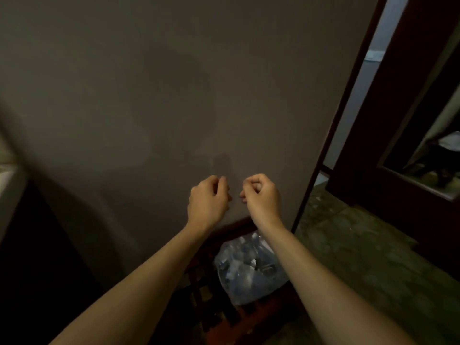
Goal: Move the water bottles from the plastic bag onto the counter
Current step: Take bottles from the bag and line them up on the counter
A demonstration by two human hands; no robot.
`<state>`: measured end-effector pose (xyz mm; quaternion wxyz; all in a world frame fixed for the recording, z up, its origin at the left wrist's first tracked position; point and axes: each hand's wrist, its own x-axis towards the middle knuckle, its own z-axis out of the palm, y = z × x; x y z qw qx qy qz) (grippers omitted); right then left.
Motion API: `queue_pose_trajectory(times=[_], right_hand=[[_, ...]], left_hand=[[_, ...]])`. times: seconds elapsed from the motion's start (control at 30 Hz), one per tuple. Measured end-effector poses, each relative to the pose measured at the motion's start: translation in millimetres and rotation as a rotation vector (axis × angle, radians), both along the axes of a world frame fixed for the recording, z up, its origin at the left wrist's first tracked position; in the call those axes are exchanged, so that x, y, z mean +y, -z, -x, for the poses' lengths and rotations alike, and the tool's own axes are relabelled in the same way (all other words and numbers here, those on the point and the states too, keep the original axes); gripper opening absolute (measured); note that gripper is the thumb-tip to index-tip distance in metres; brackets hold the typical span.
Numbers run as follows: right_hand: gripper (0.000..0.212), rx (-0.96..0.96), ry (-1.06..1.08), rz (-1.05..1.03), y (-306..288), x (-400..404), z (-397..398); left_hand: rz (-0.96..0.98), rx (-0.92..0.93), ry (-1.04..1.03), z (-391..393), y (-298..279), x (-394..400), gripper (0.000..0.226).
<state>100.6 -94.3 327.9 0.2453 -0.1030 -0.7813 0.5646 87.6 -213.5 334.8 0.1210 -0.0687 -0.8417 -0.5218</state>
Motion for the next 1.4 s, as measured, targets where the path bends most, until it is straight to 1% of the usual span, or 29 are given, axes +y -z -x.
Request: queue_pose_trajectory(times=[0.17, 0.27, 0.4, 0.5, 0.63, 0.73, 0.77, 0.83, 0.9, 0.93, 1.07, 1.13, 1.27, 1.33, 1.4], right_hand=[[0.021, -0.156, 0.004, 0.108, 58, 60, 29], [0.017, -0.28, 0.016, 0.1, 96, 97, 53], [0.017, -0.492, 0.0, 0.071, 139, 134, 87], [0.016, -0.577, -0.019, 0.061, 165, 154, 112], [0.019, -0.739, -0.103, 0.033, 205, 170, 125], [0.019, -0.955, -0.232, 0.059, 247, 176, 130], [0.019, -1.042, -0.272, 0.099, 264, 175, 131], [0.02, -1.188, -0.285, 0.263, 298, 174, 130], [0.019, -1.269, -0.238, 0.402, 330, 172, 131], [0.019, -1.306, -0.224, 0.43, 343, 171, 133], [0.023, -1.378, -0.222, 0.462, 380, 173, 148], [0.021, -1.39, -0.212, 0.509, 391, 180, 152], [0.015, -1.43, -0.162, 0.553, 411, 190, 157], [0.021, -1.439, -0.15, 0.578, 420, 187, 159], [0.03, -1.46, -0.202, 0.504, 434, 184, 156]], left_hand=[[0.023, -0.129, 0.019, 36, 57, 50, 0.035], [0.05, -0.246, 0.033, 66, 101, 79, 0.036], [0.071, -0.408, 0.078, 103, 153, 110, 0.035], [0.08, -0.484, 0.099, 126, 184, 129, 0.031], [0.117, -0.584, 0.117, 135, 225, 145, 0.033], [0.151, -0.719, 0.17, 135, 261, 155, 0.033], [0.169, -0.773, 0.184, 133, 274, 157, 0.032], [0.197, -0.887, 0.208, 129, 300, 158, 0.029], [0.203, -0.987, 0.218, 125, 319, 160, 0.028], [0.198, -1.023, 0.203, 123, 326, 160, 0.029], [0.24, -1.098, 0.161, 121, 346, 170, 0.031], [0.291, -1.093, 0.153, 124, 356, 179, 0.032], [0.301, -1.142, 0.083, 137, 374, 195, 0.036], [0.348, -1.177, 0.094, 141, 384, 199, 0.041], [0.366, -1.221, 0.085, 142, 396, 198, 0.045]])
